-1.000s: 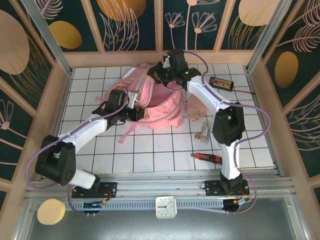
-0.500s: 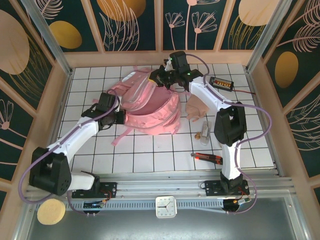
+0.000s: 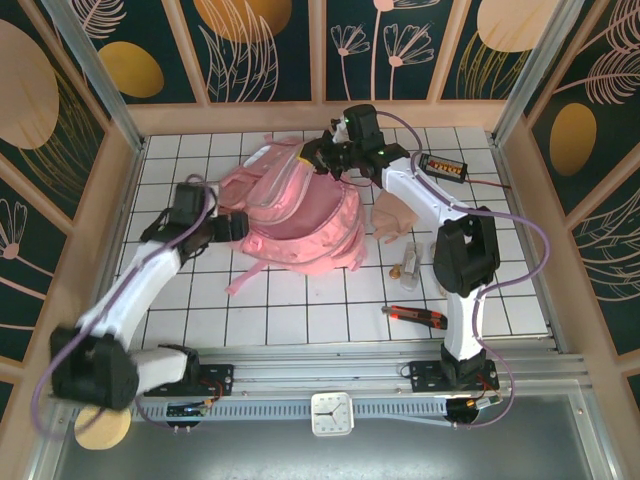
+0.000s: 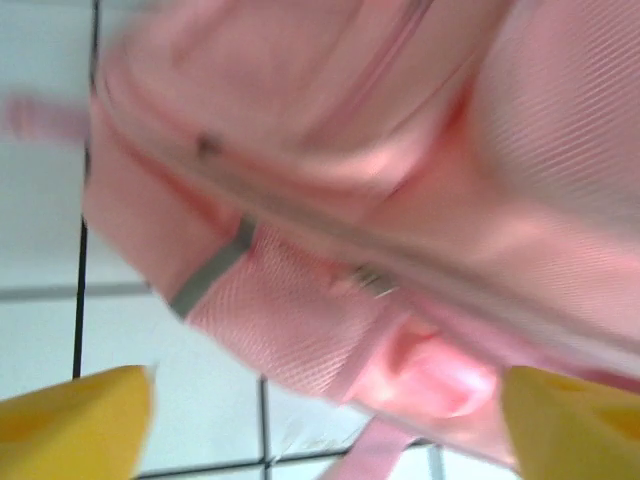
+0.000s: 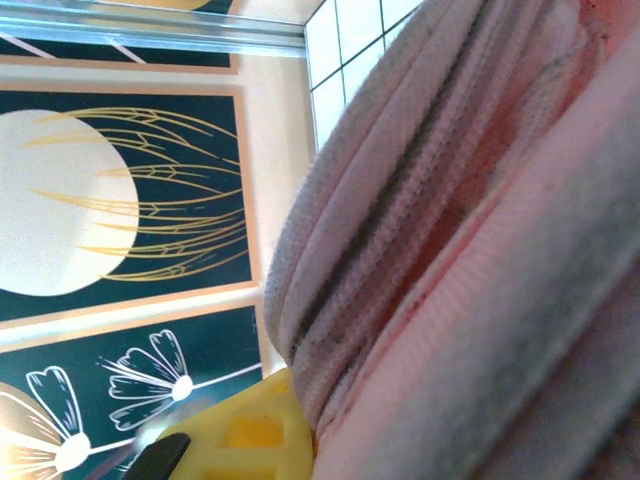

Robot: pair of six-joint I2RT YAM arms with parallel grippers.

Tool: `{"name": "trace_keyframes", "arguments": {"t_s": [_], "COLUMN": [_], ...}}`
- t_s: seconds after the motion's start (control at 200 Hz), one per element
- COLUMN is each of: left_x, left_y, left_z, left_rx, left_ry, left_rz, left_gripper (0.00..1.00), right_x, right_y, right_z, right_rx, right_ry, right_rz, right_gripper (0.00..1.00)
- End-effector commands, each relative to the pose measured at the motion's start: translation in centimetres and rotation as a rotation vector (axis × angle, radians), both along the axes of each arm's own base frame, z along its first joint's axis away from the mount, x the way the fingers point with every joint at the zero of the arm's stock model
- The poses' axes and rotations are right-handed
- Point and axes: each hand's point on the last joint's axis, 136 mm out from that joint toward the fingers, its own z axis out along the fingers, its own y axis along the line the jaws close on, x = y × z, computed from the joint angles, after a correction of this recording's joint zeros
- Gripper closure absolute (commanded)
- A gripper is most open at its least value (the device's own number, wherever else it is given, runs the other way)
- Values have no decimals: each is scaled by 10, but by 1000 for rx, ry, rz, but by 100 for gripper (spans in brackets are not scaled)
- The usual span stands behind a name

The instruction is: Pack books, pencil case, and school supplies into a backpack

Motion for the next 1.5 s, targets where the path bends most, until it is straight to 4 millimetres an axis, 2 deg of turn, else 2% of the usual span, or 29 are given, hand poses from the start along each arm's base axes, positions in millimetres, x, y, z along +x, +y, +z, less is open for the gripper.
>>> {"name": "trace_keyframes", "arguments": {"t_s": [0.0,0.075,0.115,0.135,0.2,0.325,0.46,0.51,0.62,0.645,0.726,0.806,0.836,0.886,0.926,0.956,0.971,1.006,1.091,1.101,1.196,1.301,1.391,1.491], "left_x": [-12,-17,-19,-19,-17,-3,13,21,42,46,54,59,60,60,60,60,60,60,59,59,60,64,67,69], "left_y": [-24,-44,-63,-72,-97,-112,-133,-133,-114,-114,-116,-118,-118,-118,-117,-117,-116,-114,-111,-111,-102,-85,-74,-67], "left_z": [88,94,84,91,88,91,79,73,66,63,57,52,52,53,53,53,52,52,49,49,49,45,49,56], "left_rx": [-129,-70,13,41,127,256,389,447,598,621,656,681,681,681,676,674,675,679,664,660,590,484,408,364], "left_ry": [-339,-323,-284,-293,-295,-324,-305,-288,-237,-225,-207,-191,-190,-190,-192,-190,-186,-178,-158,-156,-136,-98,-103,-107], "left_rz": [-128,-213,-275,-303,-357,-315,-329,-302,-151,-141,-123,-122,-121,-121,-120,-123,-123,-118,-116,-116,-92,-51,-21,-6], "left_gripper": [1,1,1,1,1,1,1,1,1,1,2,18,33,73,88,98,100,100,100,100,100,100,100,100], "right_x": [-12,-13,-14,-15,-16,-17,-18,-18,-19,-26,-29,-31,-30,-31,-34,-36,-28,-26,-21,-21,-17,-17,-22,-30], "right_y": [3,5,6,7,10,13,12,12,13,19,21,19,18,14,13,12,1,-7,-31,-35,-77,-136,-197,-250], "right_z": [82,88,90,92,95,102,107,109,110,110,110,108,106,101,96,92,89,85,76,75,67,59,31,-3], "right_rx": [152,172,178,180,185,194,199,202,205,209,216,209,204,194,184,175,168,153,66,53,-49,-117,-155,-187], "right_ry": [-145,-143,-144,-145,-147,-147,-151,-150,-138,-131,-118,-112,-110,-100,-88,-76,-73,-67,-85,-88,-99,-94,-18,21], "right_rz": [25,19,18,18,20,23,22,22,28,45,51,54,51,49,51,54,29,18,-20,-27,-100,-195,-299,-365], "right_gripper": [100,100,100,100,100,100,100,100,100,100,100,100,100,100,100,94,89,72,5,2,1,1,1,1]}}
